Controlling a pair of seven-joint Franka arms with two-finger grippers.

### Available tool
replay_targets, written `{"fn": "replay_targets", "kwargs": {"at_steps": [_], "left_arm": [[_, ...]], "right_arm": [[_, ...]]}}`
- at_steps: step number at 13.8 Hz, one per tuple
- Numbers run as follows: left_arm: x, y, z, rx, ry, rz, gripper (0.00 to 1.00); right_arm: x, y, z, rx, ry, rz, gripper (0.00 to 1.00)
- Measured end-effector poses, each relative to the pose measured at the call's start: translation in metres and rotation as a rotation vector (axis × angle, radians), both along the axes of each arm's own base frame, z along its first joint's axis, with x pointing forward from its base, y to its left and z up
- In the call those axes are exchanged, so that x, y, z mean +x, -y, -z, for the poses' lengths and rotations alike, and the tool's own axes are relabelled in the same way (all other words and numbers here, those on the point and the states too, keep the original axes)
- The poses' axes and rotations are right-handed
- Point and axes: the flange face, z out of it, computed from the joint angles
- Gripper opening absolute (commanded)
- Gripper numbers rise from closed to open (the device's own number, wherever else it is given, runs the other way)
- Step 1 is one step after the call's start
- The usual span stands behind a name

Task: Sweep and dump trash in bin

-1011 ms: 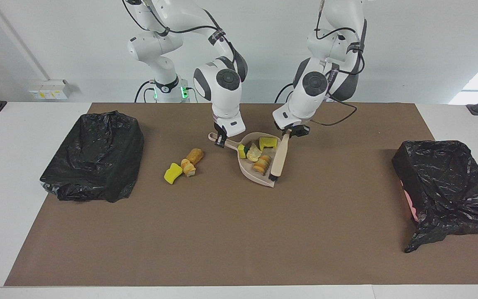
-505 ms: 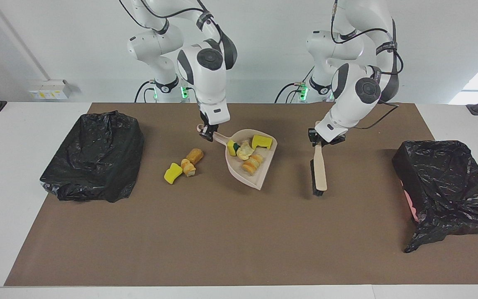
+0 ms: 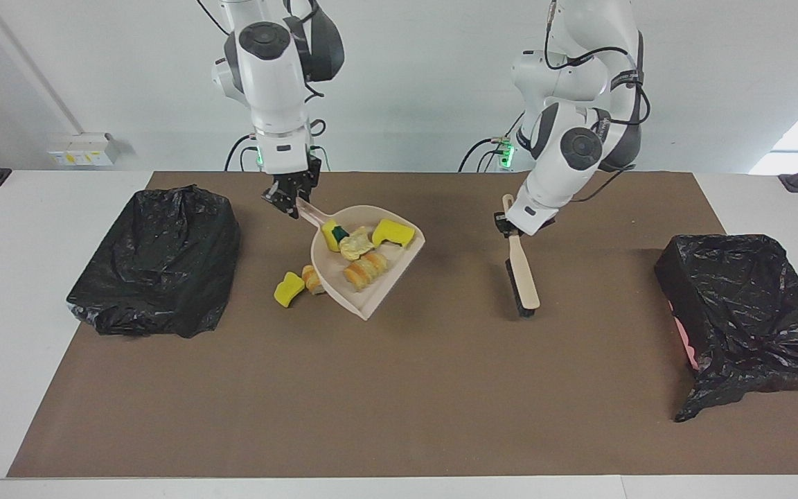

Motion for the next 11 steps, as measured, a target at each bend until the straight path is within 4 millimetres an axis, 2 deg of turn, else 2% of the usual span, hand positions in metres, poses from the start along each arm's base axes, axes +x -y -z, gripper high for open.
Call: {"fn": "replay_targets", "kwargs": {"at_steps": [3, 5, 7, 8, 10, 11], "left_arm": [[-0.062, 0.017, 0.002, 0.01, 0.011, 0.005, 0.0], [-0.088, 0.027, 0.006, 0.014, 0.018, -0.003, 0.0], [-0.105, 0.036, 0.018, 0.004, 0.044, -0.035, 0.0], [-0.111, 0.038, 0.026, -0.004, 0.059, -0.052, 0.13], [-0.118, 0.036, 0.038, -0.01, 0.071, -0.058, 1.0], [-0.117, 0.035, 0.039, -0.011, 0.071, -0.061, 1.0]], "right_arm": [[-0.009, 0.097, 0.0, 0.005, -0.018, -0.05, 0.0], [-0.021, 0.154, -0.002, -0.038, -0.026, -0.084, 0.0], [-0.036, 0.207, -0.005, -0.107, -0.033, -0.104, 0.0], [-0.045, 0.231, -0.007, -0.125, -0.031, -0.113, 0.0], [-0.06, 0.27, -0.007, -0.181, -0.039, -0.142, 0.0], [-0.064, 0.281, -0.004, -0.232, -0.068, -0.164, 0.0]]}}
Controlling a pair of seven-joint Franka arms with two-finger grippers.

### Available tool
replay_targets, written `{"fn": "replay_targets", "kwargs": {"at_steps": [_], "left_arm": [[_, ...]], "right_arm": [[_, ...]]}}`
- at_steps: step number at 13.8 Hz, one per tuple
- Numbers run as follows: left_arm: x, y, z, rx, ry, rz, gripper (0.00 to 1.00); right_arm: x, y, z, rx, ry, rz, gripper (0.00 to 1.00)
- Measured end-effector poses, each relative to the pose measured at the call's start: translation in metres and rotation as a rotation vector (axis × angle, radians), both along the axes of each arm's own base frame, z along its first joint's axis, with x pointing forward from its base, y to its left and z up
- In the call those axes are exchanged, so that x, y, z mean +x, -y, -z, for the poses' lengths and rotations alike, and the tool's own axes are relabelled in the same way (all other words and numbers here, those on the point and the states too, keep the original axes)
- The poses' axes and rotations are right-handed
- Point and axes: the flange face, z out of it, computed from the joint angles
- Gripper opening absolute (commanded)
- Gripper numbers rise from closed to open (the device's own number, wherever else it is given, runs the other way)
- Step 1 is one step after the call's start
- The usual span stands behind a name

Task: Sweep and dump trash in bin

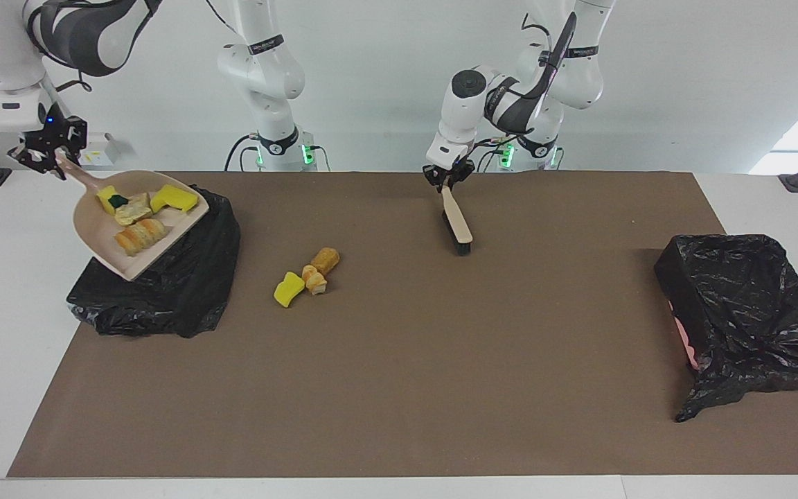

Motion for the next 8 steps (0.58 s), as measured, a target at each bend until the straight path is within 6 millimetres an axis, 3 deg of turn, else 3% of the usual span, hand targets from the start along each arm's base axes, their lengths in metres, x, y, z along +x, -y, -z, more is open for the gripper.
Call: {"fn": "replay_targets", "kwargs": {"at_steps": [1, 3, 5, 8], "left_arm": [[0.003, -0.001, 0.0, -0.002, 0.0, -0.005, 1.0], [0.017, -0.004, -0.006, -0.015, 0.008, -0.025, 1.0], [0.062, -0.023, -0.025, -0.044, 0.032, -0.019, 1.0], [0.141, -0.064, -0.065, -0.061, 0.04, -0.026, 1.0]], "right_arm": [[0.0, 0.004, 0.006, -0.062, -0.04, -0.027, 0.0], [0.008, -0.011, 0.015, -0.173, -0.114, -0.115, 0.0], [0.023, -0.039, 0.02, -0.251, -0.155, -0.213, 0.0], [0.033, -0.063, 0.022, -0.322, -0.178, -0.294, 0.0]]}}
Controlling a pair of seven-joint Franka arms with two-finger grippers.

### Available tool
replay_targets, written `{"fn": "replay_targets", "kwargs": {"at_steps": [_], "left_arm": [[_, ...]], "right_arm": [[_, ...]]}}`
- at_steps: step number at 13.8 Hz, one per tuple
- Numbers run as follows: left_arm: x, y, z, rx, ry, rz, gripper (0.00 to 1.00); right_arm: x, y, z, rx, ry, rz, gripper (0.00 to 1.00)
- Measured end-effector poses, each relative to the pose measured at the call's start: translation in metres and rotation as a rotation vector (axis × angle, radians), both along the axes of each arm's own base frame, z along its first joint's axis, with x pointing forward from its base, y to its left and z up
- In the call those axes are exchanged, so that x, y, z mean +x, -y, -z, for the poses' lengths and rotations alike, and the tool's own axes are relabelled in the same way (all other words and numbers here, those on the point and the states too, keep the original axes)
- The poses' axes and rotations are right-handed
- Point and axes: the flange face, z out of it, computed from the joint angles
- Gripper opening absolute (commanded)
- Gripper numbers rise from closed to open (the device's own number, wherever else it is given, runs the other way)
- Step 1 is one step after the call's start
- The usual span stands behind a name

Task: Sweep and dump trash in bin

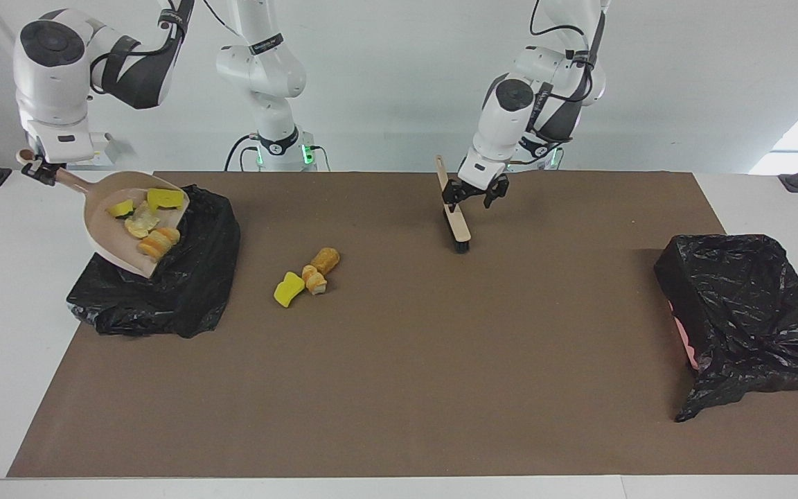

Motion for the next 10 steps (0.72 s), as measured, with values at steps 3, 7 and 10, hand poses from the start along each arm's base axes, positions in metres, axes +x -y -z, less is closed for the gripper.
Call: {"fn": "replay_targets", "kwargs": {"at_steps": [3, 7, 10], "left_arm": [[0.061, -0.031, -0.034, -0.011, 0.014, 0.04, 1.0], [0.121, -0.095, -0.064, -0.023, 0.042, 0.118, 1.0], [0.141, -0.144, -0.091, -0.03, 0.058, 0.172, 1.0]], "right_arm": [[0.004, -0.017, 0.012, -0.052, -0.03, -0.038, 0.0], [0.007, -0.025, 0.009, -0.118, -0.039, -0.071, 0.0], [0.006, -0.04, -0.015, -0.15, -0.054, -0.058, 0.0]]}}
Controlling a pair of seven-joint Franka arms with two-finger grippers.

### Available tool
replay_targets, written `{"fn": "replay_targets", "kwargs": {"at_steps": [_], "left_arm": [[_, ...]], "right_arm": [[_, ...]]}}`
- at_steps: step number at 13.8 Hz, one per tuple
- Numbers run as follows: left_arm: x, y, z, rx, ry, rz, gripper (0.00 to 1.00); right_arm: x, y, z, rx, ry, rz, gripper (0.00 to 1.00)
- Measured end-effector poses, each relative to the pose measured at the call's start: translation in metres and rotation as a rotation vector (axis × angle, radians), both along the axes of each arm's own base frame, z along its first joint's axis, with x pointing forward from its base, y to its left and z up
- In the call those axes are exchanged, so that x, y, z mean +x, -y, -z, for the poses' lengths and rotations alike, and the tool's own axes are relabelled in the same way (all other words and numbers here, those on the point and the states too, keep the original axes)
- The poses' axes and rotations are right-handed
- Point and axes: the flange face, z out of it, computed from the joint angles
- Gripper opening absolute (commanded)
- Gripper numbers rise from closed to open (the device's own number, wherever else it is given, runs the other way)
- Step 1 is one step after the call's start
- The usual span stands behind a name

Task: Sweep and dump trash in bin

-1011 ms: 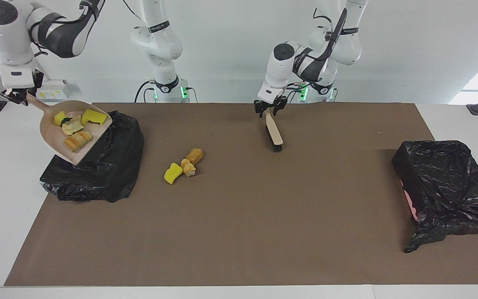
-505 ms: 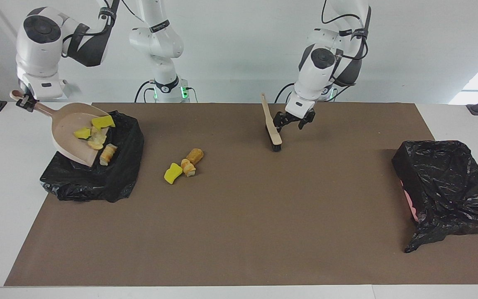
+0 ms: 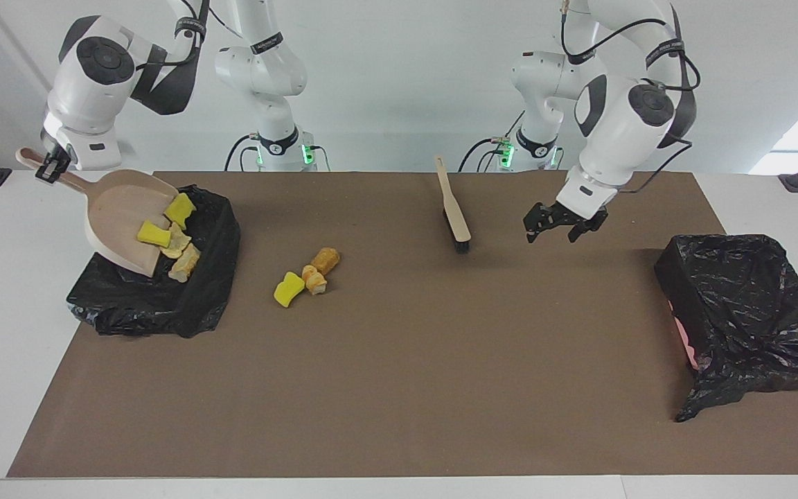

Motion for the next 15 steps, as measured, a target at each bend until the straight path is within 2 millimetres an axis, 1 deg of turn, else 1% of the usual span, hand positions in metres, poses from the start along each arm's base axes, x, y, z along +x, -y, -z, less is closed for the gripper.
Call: {"fn": "replay_targets", "kwargs": {"at_steps": [2, 3, 7, 9, 10, 11, 13, 15], "left_arm": [[0.006, -0.024, -0.026, -0.003, -0.009, 0.02, 1.0], [0.007, -0.032, -0.041, -0.004, -0.015, 0.032, 1.0], [0.003, -0.06, -0.104, 0.032, -0.034, 0.06, 1.0], [0.0, -0.067, -0.126, 0.057, -0.028, 0.078, 1.0], [-0.001, -0.068, -0.13, 0.063, -0.025, 0.087, 1.0], [-0.001, -0.068, -0.129, 0.064, -0.027, 0.093, 1.0], [0.0, -0.068, -0.128, 0.065, -0.031, 0.096, 1.0], [0.0, -0.068, -0.127, 0.065, -0.031, 0.096, 1.0]], "right_arm": [[0.001, -0.01, -0.012, -0.04, -0.006, -0.014, 0.0], [0.002, -0.011, -0.017, -0.065, -0.004, -0.022, 0.0], [-0.001, -0.007, -0.034, -0.116, -0.003, -0.007, 0.0], [-0.003, -0.016, -0.043, -0.129, -0.015, 0.015, 0.0], [-0.004, -0.023, -0.052, -0.139, -0.016, 0.034, 0.0], [-0.006, -0.032, -0.064, -0.14, -0.008, 0.067, 0.0], [-0.014, -0.048, -0.082, -0.074, 0.035, 0.154, 0.0], [-0.02, -0.065, -0.09, -0.006, 0.095, 0.256, 0.0]]}}
